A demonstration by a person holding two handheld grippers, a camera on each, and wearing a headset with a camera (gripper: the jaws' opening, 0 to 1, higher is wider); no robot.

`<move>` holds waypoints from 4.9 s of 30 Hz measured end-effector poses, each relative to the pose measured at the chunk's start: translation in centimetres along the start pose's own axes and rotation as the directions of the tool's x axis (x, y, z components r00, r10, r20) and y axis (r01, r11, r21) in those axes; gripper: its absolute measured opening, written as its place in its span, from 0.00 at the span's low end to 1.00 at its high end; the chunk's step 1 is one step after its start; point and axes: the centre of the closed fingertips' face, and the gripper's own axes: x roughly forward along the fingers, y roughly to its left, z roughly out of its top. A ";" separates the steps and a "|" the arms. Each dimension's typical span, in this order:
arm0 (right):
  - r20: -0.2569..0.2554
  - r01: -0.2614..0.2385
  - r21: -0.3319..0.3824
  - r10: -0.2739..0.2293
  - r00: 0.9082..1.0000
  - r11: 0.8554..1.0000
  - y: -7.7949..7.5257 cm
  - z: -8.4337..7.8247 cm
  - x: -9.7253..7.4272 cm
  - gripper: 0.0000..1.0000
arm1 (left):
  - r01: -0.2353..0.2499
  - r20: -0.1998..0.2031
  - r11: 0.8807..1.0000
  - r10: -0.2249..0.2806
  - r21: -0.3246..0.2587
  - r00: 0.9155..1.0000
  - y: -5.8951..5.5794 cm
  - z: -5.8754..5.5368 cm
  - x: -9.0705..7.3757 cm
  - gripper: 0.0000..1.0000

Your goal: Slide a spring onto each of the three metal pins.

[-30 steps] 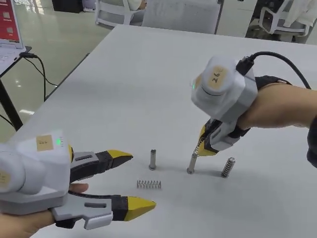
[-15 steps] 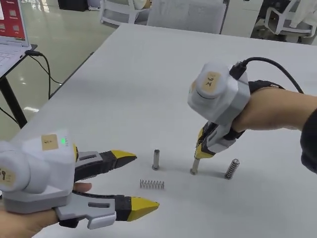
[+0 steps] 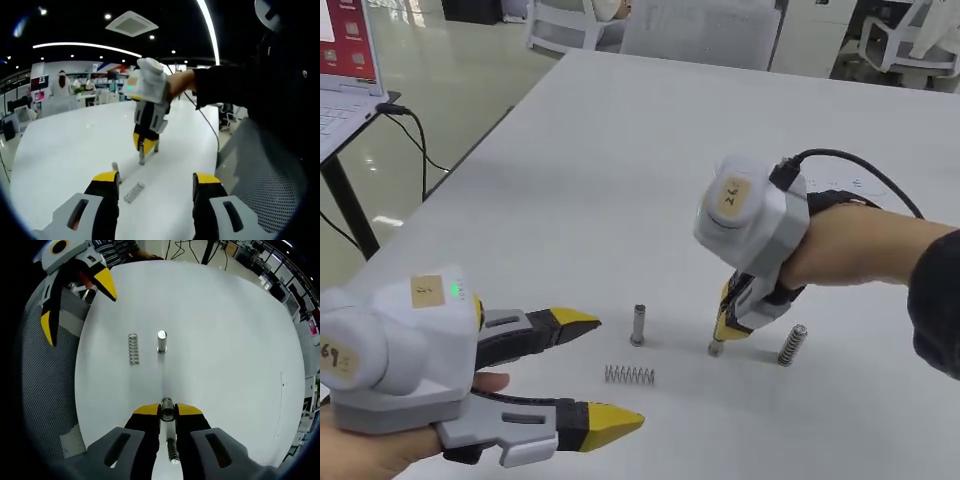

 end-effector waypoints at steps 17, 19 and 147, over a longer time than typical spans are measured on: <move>0.007 -0.007 0.031 0.007 1.000 0.999 0.1 -0.5 1.8 0.09 | -0.001 -0.004 1.000 0.001 0.000 1.000 0.1 -0.2 0.0 0.54; 0.008 -0.005 0.030 0.005 1.000 1.000 0.1 -0.5 1.8 0.09 | -0.001 -0.004 1.000 0.001 -0.001 1.000 0.1 -0.2 0.0 0.54; 0.185 -0.007 -0.267 0.059 0.981 0.964 10.9 7.7 -7.6 0.07 | 0.144 -0.065 0.984 -0.138 0.102 0.988 -2.3 0.0 1.1 0.03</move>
